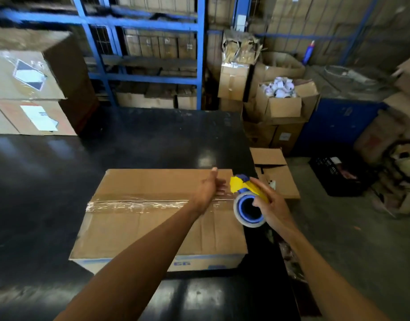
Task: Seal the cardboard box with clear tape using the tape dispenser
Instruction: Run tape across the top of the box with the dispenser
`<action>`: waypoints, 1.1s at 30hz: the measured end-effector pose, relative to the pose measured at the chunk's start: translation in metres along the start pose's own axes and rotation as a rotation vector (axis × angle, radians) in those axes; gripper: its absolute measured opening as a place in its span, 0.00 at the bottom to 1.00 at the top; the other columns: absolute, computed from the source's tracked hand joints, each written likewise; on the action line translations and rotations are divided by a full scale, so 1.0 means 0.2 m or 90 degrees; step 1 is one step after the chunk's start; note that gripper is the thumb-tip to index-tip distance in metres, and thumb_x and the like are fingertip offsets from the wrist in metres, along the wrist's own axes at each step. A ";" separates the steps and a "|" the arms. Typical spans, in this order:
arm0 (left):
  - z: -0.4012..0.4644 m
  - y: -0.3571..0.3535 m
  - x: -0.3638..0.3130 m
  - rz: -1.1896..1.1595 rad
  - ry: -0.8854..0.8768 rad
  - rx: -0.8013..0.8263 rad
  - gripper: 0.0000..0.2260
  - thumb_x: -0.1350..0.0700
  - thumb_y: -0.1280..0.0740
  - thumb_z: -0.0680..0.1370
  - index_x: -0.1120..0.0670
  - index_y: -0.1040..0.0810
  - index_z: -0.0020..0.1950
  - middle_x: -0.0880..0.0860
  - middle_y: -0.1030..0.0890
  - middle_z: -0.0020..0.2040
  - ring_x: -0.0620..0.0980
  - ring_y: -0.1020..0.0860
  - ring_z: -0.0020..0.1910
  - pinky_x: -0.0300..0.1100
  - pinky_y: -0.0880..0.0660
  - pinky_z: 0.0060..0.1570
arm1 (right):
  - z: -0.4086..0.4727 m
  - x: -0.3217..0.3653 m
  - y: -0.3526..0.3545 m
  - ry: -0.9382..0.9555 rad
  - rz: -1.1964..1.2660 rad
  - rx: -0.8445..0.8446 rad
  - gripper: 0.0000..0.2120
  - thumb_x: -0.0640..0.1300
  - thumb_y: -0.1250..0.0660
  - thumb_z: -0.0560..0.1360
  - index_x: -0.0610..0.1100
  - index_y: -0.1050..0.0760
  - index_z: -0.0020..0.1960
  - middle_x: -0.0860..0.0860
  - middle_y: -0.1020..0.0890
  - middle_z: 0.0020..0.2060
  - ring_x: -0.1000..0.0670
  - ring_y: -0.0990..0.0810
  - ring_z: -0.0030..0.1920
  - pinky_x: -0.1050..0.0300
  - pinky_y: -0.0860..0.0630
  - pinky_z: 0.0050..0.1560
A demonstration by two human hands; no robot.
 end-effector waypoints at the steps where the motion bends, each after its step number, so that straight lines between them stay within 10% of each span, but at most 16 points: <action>1: 0.00 0.06 -0.03 -0.064 0.029 -0.013 0.31 0.35 0.48 0.82 0.60 0.18 0.52 0.61 0.17 0.50 0.58 0.18 0.48 0.50 0.22 0.53 | 0.01 0.08 -0.03 0.040 -0.022 -0.019 0.27 0.45 0.34 0.68 0.61 0.25 0.65 0.54 0.19 0.55 0.59 0.20 0.52 0.62 0.24 0.50; 11: -0.33 0.73 -0.22 -0.305 0.048 -0.027 0.19 0.45 0.37 0.81 0.61 0.21 0.57 0.59 0.17 0.53 0.55 0.18 0.51 0.48 0.23 0.55 | -0.05 0.68 -0.68 0.470 -0.309 0.014 0.28 0.53 0.38 0.71 0.57 0.29 0.71 0.51 0.27 0.48 0.56 0.29 0.42 0.64 0.30 0.38; 19: -0.49 1.42 -0.12 -0.305 0.091 -0.321 0.06 0.64 0.27 0.75 0.62 0.21 0.48 0.57 0.19 0.39 0.50 0.19 0.33 0.44 0.20 0.30 | -0.01 0.92 -1.25 0.484 -0.275 0.166 0.29 0.55 0.37 0.70 0.66 0.33 0.71 0.55 0.32 0.46 0.52 0.26 0.40 0.54 0.22 0.37; 24: -0.56 1.71 -0.05 -0.253 0.026 -0.500 0.03 0.62 0.23 0.69 0.60 0.14 0.41 0.58 0.14 0.37 0.56 0.14 0.36 0.54 0.16 0.41 | 0.00 1.02 -1.52 0.508 -0.365 0.252 0.29 0.59 0.39 0.69 0.67 0.34 0.71 0.55 0.32 0.44 0.54 0.27 0.39 0.54 0.23 0.38; 33: -0.66 2.00 0.06 -0.157 -0.008 -0.645 0.04 0.64 0.27 0.74 0.57 0.14 0.42 0.52 0.15 0.35 0.48 0.17 0.33 0.34 0.23 0.29 | 0.20 0.85 -1.36 0.475 -0.574 0.285 0.27 0.68 0.35 0.65 0.75 0.33 0.65 0.55 0.31 0.42 0.53 0.26 0.39 0.56 0.28 0.39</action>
Point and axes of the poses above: each hand's wrist, its own z-axis towards the middle knuckle, its own y-axis out of the back of the hand, x = y × z, the point moved 10 cm from there along z, towards the middle knuckle
